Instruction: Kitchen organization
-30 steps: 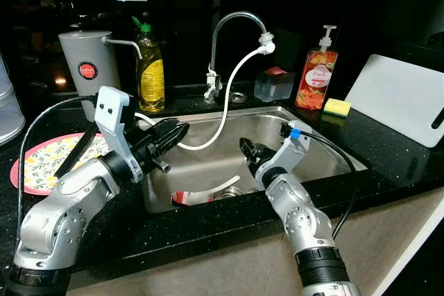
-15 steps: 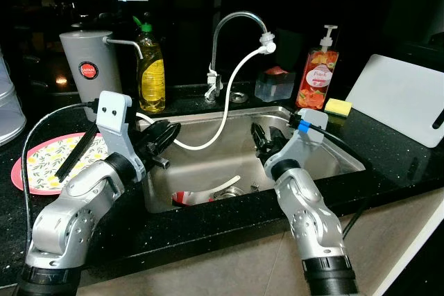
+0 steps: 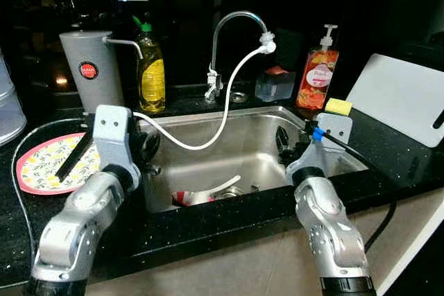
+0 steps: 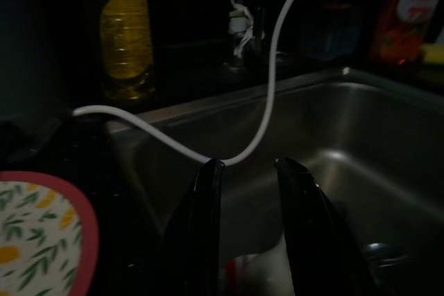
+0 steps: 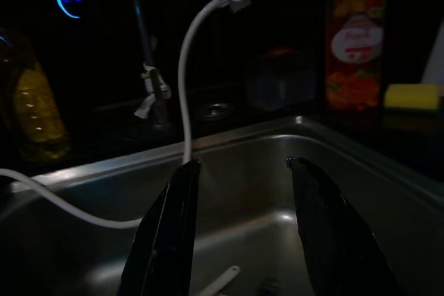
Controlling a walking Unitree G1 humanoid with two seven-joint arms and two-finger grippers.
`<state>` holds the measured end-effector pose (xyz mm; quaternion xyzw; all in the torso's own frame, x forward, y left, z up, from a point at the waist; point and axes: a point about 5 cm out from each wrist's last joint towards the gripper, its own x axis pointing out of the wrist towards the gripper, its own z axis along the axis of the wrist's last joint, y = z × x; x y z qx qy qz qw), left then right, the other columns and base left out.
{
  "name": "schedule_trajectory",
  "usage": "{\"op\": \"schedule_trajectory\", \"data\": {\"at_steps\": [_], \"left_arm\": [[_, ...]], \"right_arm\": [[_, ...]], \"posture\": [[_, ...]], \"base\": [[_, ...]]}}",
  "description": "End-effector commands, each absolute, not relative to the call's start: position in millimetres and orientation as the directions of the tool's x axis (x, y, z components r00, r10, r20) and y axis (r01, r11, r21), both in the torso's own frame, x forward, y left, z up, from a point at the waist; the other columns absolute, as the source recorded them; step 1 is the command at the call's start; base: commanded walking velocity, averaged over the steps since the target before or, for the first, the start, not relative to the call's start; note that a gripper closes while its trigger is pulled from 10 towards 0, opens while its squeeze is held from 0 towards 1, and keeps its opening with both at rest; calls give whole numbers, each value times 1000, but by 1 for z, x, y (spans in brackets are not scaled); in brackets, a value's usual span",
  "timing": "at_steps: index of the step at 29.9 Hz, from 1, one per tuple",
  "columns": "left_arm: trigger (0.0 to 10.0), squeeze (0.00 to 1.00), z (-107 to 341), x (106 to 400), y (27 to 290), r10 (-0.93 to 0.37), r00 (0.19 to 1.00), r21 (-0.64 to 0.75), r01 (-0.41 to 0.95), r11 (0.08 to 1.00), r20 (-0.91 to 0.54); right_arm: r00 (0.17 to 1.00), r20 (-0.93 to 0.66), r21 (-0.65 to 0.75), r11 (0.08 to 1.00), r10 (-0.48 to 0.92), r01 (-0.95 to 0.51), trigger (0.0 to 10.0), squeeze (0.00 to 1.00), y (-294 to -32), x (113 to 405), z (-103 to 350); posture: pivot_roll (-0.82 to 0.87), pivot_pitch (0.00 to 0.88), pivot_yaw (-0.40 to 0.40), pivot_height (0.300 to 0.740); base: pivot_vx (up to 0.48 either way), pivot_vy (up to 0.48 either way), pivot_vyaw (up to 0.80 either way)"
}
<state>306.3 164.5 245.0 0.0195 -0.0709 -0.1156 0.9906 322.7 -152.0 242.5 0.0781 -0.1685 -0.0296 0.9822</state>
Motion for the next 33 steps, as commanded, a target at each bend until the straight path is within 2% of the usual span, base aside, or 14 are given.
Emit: {"op": "schedule_trajectory", "data": {"at_steps": [1,3,8,11,13,19,33], "left_arm": [[10000,0,237,305,169,-165,972,109,147,983,170],[10000,0,237,305,169,-165,972,109,147,983,170],[10000,0,220,299,178,-87,972,173,49,984,218],[10000,0,214,298,181,-64,975,159,30,987,215],[10000,0,208,295,184,-38,972,208,-11,978,232],[10000,0,194,295,187,-12,977,164,-23,986,212],[10000,0,183,298,194,47,986,171,-74,982,159]], "right_arm": [[928,358,143,988,-99,50,10000,0,-155,317,242],[928,358,143,988,-99,50,10000,0,-155,317,242],[933,346,133,990,-96,53,10000,0,-155,312,229],[935,340,135,989,-98,54,10000,0,-156,311,223],[941,326,120,991,-95,58,10000,0,-157,309,214],[947,308,109,992,-91,59,10000,0,-154,309,206],[949,302,98,993,-89,62,10000,0,-155,310,201]], "posture": [[-43,36,-18,740],[-43,36,-18,740],[-48,37,-17,740],[-46,36,-18,740],[-47,32,-21,740],[-48,31,-21,740],[-51,17,-14,740]], "base": [[0,0,0],[0,0,0],[0,0,0],[0,0,0],[0,0,0],[0,0,0],[0,0,0]]}}
